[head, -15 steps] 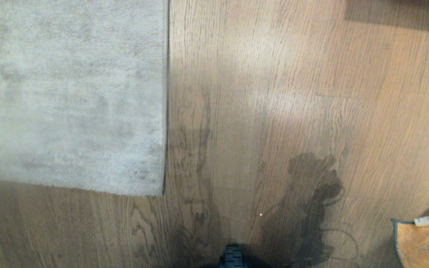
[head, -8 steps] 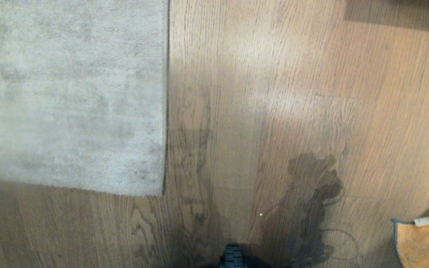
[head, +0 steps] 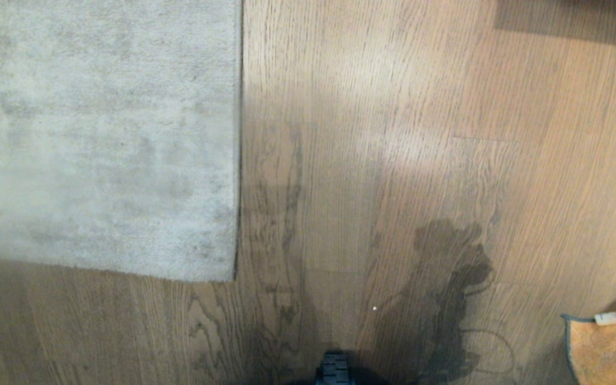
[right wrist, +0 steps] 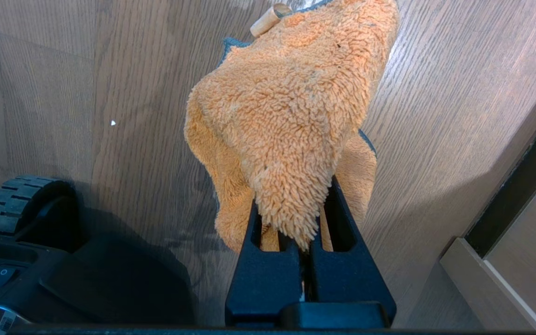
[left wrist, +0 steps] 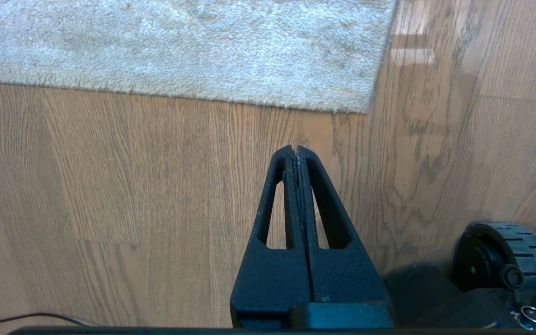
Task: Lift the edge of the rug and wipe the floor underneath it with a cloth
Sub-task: Lift up the carpet
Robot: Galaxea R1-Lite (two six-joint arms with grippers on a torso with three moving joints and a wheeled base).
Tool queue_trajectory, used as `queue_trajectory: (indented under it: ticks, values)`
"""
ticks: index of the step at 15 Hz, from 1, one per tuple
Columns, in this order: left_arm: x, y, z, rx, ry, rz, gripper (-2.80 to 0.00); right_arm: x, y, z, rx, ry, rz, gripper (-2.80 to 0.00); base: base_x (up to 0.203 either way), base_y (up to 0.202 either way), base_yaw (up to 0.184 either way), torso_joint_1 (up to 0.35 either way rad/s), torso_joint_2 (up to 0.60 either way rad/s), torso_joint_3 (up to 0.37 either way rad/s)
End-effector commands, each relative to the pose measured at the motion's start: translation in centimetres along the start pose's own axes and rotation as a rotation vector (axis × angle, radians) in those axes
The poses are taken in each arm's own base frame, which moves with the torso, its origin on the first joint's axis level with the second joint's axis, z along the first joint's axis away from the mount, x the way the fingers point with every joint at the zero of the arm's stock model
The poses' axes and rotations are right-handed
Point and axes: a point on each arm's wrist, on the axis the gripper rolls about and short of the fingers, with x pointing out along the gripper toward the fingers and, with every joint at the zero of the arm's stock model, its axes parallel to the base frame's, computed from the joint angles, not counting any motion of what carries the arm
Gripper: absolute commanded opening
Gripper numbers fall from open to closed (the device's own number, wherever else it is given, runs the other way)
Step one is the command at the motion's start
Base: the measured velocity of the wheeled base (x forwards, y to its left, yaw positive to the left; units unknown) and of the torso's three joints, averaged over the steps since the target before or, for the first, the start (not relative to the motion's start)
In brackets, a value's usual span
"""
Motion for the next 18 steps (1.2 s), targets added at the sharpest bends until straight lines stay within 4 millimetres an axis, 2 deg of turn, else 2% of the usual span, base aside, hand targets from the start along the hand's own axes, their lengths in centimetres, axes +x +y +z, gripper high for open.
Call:
queue_trajectory:
  ticks: [1, 18]
  values:
    - [-0.01, 0.0, 0.01, 0.0, -0.001, 0.0, -2.8, 0.02, 0.0, 0.01, -0.001, 0.002, 0.002, -2.8, 0.0, 0.0, 0.0, 0.0, 0.0, 0.0]
    - [-0.01, 0.0, 0.0, -0.002, 0.0, 0.0, -2.8, 0.02, 0.0, 0.01, -0.001, 0.002, 0.002, -2.8, 0.0, 0.0, 0.0, 0.0, 0.0, 0.0]
